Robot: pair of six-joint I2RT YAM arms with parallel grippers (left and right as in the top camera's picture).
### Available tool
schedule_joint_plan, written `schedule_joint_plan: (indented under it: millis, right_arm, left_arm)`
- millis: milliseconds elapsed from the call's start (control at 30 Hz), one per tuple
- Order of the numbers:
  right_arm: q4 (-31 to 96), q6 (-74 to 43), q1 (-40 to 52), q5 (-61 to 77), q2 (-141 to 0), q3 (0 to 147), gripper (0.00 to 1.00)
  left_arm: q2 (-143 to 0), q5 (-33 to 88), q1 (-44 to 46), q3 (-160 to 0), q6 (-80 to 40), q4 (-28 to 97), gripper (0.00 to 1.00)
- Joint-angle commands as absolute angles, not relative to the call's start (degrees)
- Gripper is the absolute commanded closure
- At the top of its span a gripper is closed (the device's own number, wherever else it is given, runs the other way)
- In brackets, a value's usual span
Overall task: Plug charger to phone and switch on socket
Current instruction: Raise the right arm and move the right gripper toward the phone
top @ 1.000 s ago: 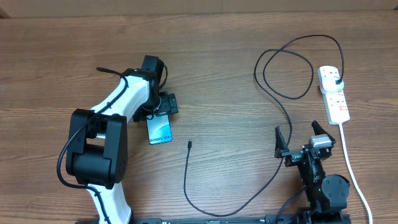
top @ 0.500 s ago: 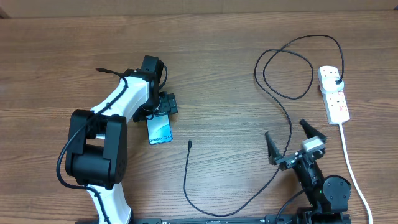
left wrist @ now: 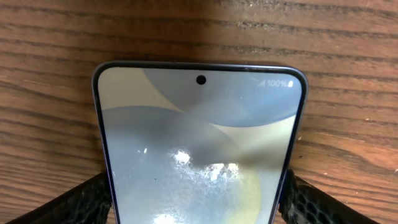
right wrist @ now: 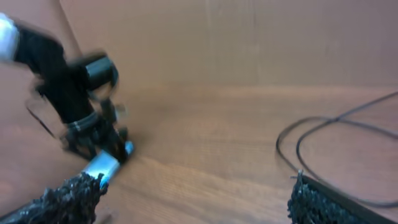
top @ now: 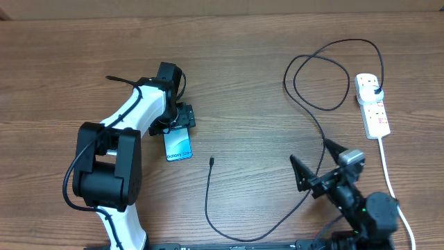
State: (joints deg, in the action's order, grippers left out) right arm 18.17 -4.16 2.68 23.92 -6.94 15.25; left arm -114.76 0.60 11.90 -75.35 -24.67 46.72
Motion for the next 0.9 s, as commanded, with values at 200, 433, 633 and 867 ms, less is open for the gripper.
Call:
schedule_joint_plan:
  millis: [200, 433, 633, 867]
  right_arm:
    - [36.4, -6.0, 2.9, 22.0, -29.6, 46.6, 0.00]
    - [39.7, -6.0, 2.9, 41.8, -42.1, 54.6, 0.00]
    - [40.4, -6.0, 2.9, 49.1, -49.5, 54.6, 0.00]
    - [40.8, -6.3, 2.9, 51.6, -55.6, 54.6, 0.00]
  left_arm:
    - [-117.9, 4.1, 12.0, -72.9, -23.7, 45.8, 0.13]
    - [-117.9, 4.2, 12.0, -72.9, -22.7, 46.0, 0.33]
    - [-117.9, 4.5, 12.0, -72.9, -22.7, 46.0, 0.38]
    - [-117.9, 8.9, 11.9, -72.9, -19.2, 45.8, 0.39]
